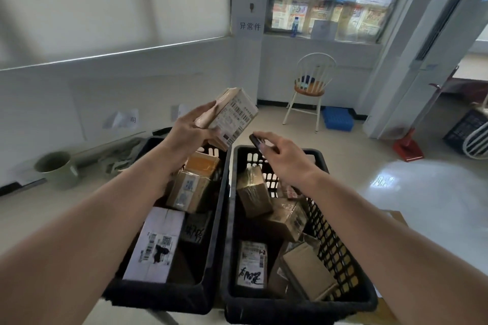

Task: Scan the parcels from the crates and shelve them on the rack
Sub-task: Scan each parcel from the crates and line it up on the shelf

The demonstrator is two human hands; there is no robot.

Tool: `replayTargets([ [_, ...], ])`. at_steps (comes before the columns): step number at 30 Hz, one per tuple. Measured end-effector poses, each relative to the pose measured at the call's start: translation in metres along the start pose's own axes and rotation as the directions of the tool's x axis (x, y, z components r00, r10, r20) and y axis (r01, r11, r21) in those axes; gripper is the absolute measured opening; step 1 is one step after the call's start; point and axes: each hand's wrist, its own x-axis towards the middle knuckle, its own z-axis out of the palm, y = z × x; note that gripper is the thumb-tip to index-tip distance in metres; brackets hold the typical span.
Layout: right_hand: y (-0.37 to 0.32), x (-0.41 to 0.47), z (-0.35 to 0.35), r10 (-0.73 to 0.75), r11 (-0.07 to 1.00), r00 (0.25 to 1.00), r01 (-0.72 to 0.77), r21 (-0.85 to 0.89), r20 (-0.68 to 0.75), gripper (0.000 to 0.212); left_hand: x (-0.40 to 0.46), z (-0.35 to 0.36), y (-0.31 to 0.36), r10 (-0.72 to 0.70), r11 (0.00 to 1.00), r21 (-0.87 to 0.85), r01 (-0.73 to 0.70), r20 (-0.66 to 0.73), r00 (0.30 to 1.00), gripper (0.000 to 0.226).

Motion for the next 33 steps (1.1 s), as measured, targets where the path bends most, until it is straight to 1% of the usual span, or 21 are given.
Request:
replayTargets([
  [2, -0.005, 0.008, 0.006, -0.009, 0.993, 0.999, 0.014, 0.115, -0.045, 0.04, -0.011, -0.004, 0.009, -0.002, 0.997, -0.075, 0.001, -0.006, 1.0, 0.074],
  [4, -0.013, 0.016, 0.015, -0.028, 0.98, 0.994, 0.049, 0.192, -0.108, 0.041, -0.025, -0.006, 0.018, -0.001, 0.993, -0.12, -0.002, -0.027, 1.0, 0.072],
  [6, -0.023, 0.02, 0.023, -0.091, 0.957, 0.986, 0.126, 0.263, -0.141, 0.042, -0.04, -0.005, 0.028, -0.005, 0.989, -0.145, -0.006, -0.075, 0.997, 0.072],
  [9, -0.04, 0.017, 0.029, -0.203, 0.934, 0.968, 0.237, 0.267, -0.15, 0.043, -0.065, -0.002, 0.041, -0.026, 0.985, -0.174, -0.004, -0.169, 0.985, 0.079],
  [12, -0.056, 0.009, 0.031, -0.299, 0.894, 0.944, 0.329, 0.304, -0.142, 0.047, -0.098, 0.001, 0.049, -0.04, 0.982, -0.187, -0.003, -0.225, 0.974, 0.088],
  [13, -0.061, 0.006, 0.031, -0.319, 0.876, 0.938, 0.347, 0.335, -0.137, 0.048, -0.111, 0.002, 0.051, -0.039, 0.987, -0.162, 0.0, -0.24, 0.97, 0.093],
  [17, -0.083, -0.021, 0.041, -0.404, 0.791, 0.908, 0.409, 0.455, -0.114, 0.052, -0.169, 0.007, 0.061, -0.042, 0.997, 0.042, 0.06, -0.344, 0.938, 0.105],
  [20, -0.104, -0.044, 0.057, -0.472, 0.746, 0.878, 0.448, 0.493, -0.082, 0.05, -0.221, 0.005, 0.071, -0.04, 0.993, 0.085, 0.085, -0.44, 0.897, 0.105],
  [22, -0.12, -0.065, 0.07, -0.528, 0.715, 0.849, 0.469, 0.519, -0.04, 0.048, -0.259, 0.005, 0.08, -0.026, 0.992, 0.096, 0.088, -0.511, 0.859, 0.101],
  [24, -0.137, -0.09, 0.085, -0.597, 0.674, 0.802, 0.507, 0.537, -0.008, 0.049, -0.298, 0.004, 0.086, -0.01, 0.99, 0.107, 0.094, -0.605, 0.796, 0.096],
  [27, -0.165, -0.134, 0.109, -0.684, 0.607, 0.728, 0.537, 0.586, 0.041, 0.05, -0.358, -0.005, 0.09, 0.014, 0.991, 0.099, 0.087, -0.737, 0.676, 0.086],
  [29, -0.184, -0.166, 0.128, -0.738, 0.558, 0.671, 0.545, 0.626, 0.072, 0.05, -0.4, -0.013, 0.092, 0.031, 0.996, 0.077, 0.054, -0.806, 0.59, 0.08],
  [31, -0.204, -0.201, 0.146, -0.783, 0.507, 0.616, 0.554, 0.66, 0.084, 0.052, -0.446, -0.022, 0.093, 0.06, 0.997, 0.077, 0.012, -0.863, 0.502, 0.08],
  [33, -0.223, -0.239, 0.163, -0.815, 0.461, 0.571, 0.529, 0.713, 0.103, 0.052, -0.493, -0.025, 0.095, 0.091, 0.994, 0.107, 0.014, -0.902, 0.421, 0.076],
])
